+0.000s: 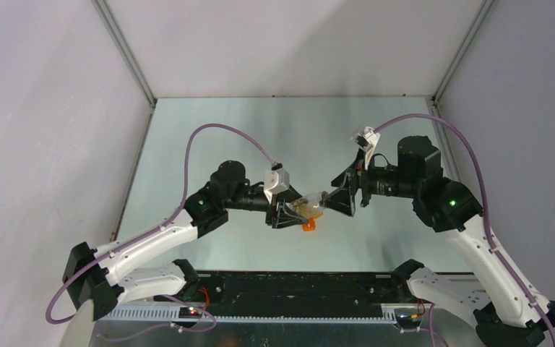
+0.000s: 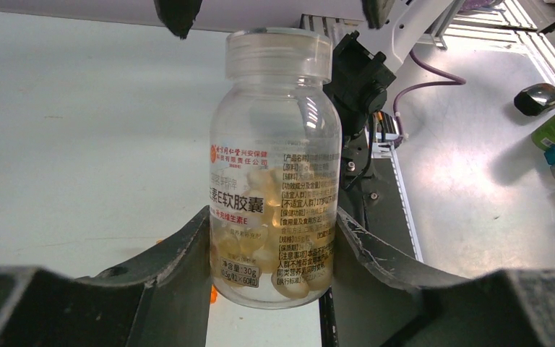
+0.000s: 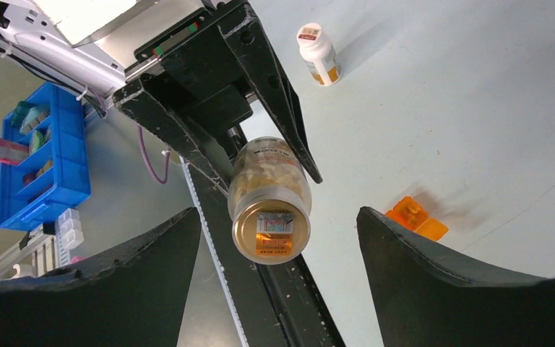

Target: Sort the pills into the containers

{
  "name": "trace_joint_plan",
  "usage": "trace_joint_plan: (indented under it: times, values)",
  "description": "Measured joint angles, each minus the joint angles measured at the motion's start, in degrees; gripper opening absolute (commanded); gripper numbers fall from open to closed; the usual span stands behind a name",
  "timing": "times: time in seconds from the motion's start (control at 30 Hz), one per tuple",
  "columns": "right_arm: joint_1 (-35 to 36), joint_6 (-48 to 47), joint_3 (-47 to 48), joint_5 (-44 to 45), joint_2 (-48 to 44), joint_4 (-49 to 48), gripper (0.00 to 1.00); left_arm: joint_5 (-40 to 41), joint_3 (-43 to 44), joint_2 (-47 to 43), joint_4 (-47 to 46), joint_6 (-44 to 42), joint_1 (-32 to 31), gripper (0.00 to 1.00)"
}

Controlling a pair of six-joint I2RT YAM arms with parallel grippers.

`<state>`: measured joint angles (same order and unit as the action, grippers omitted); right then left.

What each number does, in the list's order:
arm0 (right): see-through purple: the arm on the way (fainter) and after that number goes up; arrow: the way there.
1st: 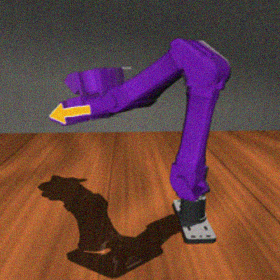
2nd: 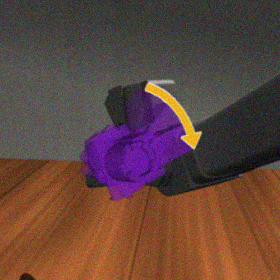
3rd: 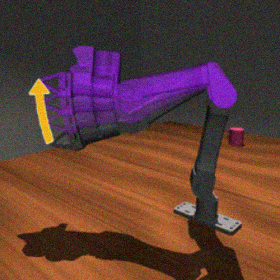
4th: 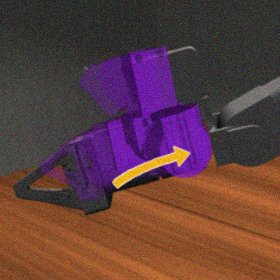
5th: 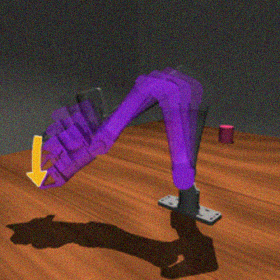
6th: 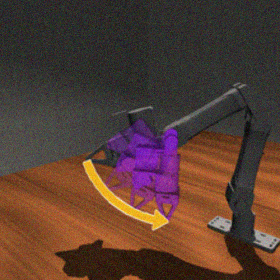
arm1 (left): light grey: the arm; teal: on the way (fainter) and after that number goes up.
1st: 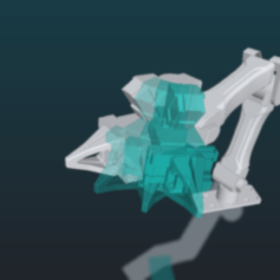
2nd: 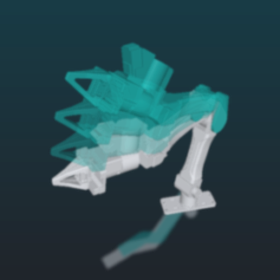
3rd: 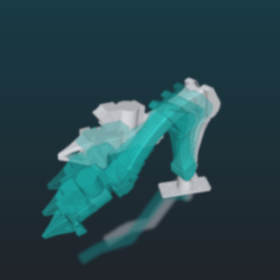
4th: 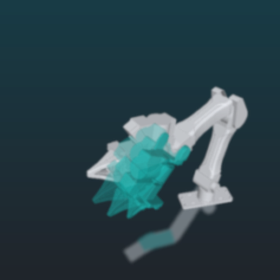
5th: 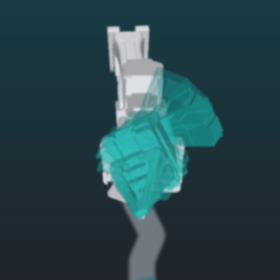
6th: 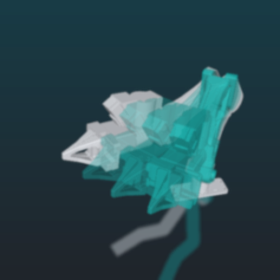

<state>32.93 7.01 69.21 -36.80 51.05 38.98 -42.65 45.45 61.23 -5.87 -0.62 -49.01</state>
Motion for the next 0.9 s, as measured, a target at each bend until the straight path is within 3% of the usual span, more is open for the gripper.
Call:
trace_joint_plan:
  times: [0.27,0.63,0.83,0.9]
  values:
    - [1.31,0.31,0.00,2.89,2.60,0.20,0.78,-0.76,0.00,0.00,0.02,-0.04,0.00,0.00]
    - [1.38,8.07,0.00,17.66,3.30,-0.68,0.75,0.57,0.00,0.11,0.96,-0.07,0.04,0.00]
    - [0.59,9.05,-0.02,20.81,3.06,-0.72,0.84,0.09,0.00,-0.28,0.85,-0.07,-0.11,0.00]
    - [0.52,9.05,-0.02,20.17,2.12,-0.76,0.95,0.11,0.00,-0.28,0.83,-0.07,-0.13,0.00]
